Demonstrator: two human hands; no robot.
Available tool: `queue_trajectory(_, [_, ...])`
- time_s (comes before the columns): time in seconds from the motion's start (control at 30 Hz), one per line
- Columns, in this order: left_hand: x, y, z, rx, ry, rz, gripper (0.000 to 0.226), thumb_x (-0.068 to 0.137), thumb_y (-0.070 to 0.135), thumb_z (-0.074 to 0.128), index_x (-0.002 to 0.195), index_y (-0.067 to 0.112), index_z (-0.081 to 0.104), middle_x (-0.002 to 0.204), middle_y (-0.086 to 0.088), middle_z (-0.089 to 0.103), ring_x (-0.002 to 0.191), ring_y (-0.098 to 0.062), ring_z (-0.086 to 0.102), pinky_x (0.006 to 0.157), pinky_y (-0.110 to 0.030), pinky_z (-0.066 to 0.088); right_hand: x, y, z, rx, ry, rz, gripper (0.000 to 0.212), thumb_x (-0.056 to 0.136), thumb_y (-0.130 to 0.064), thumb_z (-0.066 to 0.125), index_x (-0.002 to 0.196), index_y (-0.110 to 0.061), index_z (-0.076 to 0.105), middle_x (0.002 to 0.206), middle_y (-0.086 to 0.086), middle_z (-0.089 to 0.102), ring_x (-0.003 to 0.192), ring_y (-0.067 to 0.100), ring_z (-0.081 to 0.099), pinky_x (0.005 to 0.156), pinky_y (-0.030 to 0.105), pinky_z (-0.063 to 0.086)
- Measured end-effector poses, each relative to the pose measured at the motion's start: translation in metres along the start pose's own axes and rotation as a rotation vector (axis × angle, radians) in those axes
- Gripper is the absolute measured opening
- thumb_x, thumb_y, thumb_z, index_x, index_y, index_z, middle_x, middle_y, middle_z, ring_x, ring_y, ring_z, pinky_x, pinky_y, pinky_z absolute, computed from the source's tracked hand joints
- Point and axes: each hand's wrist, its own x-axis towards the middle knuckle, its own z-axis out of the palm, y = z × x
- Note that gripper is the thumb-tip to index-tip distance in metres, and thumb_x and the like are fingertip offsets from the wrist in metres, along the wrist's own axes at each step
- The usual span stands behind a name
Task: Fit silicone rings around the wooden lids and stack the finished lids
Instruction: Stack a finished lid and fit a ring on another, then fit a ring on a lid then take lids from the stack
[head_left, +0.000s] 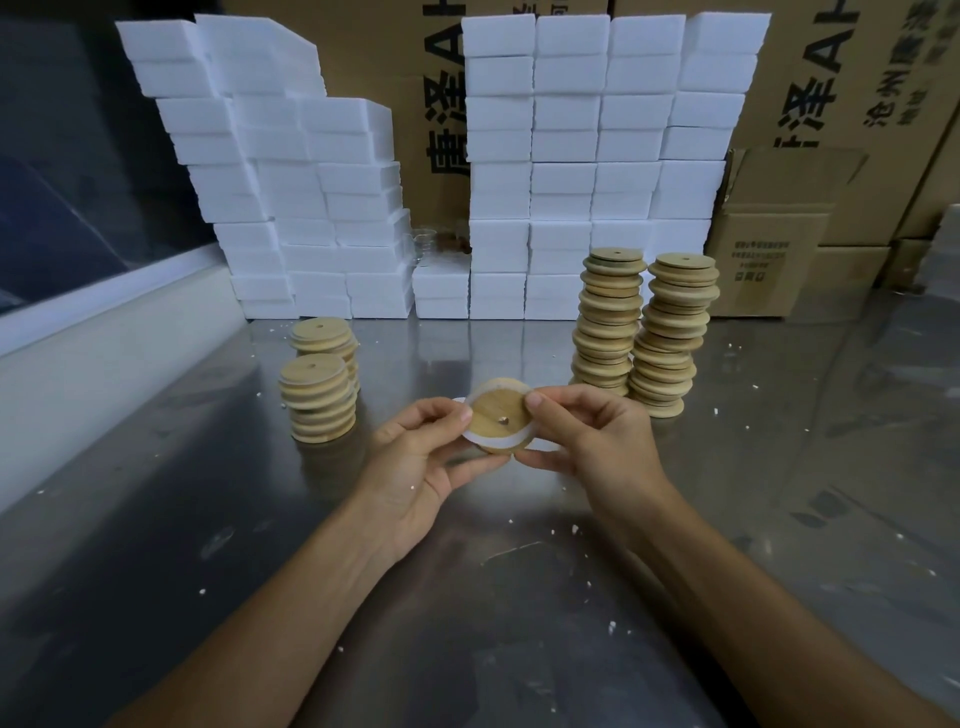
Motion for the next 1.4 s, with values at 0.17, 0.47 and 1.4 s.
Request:
queue_trajectory(0.17, [0.000, 0.000, -0.002, 0.279, 0.040, 0.132, 0.020, 0.085, -0.010, 0.060, 0.079, 0.009, 0.062, 0.091, -0.016, 0.068, 0.088, -0.035, 0.070, 0.068, -0.049, 0.058, 0.000, 0.005, 0.001, -0.174, -0.010, -0.109, 0.005, 0.089, -0.002, 0.069, 0.087, -0.003, 0.073, 0.077, 0.007, 0.076, 0.073, 0.016, 0.073, 0.058, 0.032, 0.061])
queue_trajectory(0.47, [0.001, -0.003, -0.004, 0.863, -0.035, 0.628, 0.024, 0.083, 0.003, 0.073, 0.087, 0.027, 0.073, 0.090, 0.004, 0.075, 0.086, -0.020, 0.072, 0.072, -0.033, 0.059, -0.005, 0.007, 0.001, -0.717, -0.088, -0.464, 0.006, 0.088, -0.012, 0.074, 0.089, -0.017, 0.076, 0.081, -0.011, 0.074, 0.081, 0.003, 0.071, 0.062, 0.031, 0.061])
queue_trajectory(1.4, [0.001, 0.007, -0.005, 0.565, 0.049, 0.422, 0.028, 0.077, -0.011, 0.071, 0.069, 0.016, 0.069, 0.080, 0.004, 0.074, 0.078, -0.018, 0.071, 0.065, -0.036, 0.061, 0.000, -0.004, -0.005, -0.570, -0.075, -0.216, 0.007, 0.084, -0.002, 0.076, 0.086, -0.009, 0.076, 0.081, 0.008, 0.077, 0.077, 0.023, 0.075, 0.079, 0.048, 0.061])
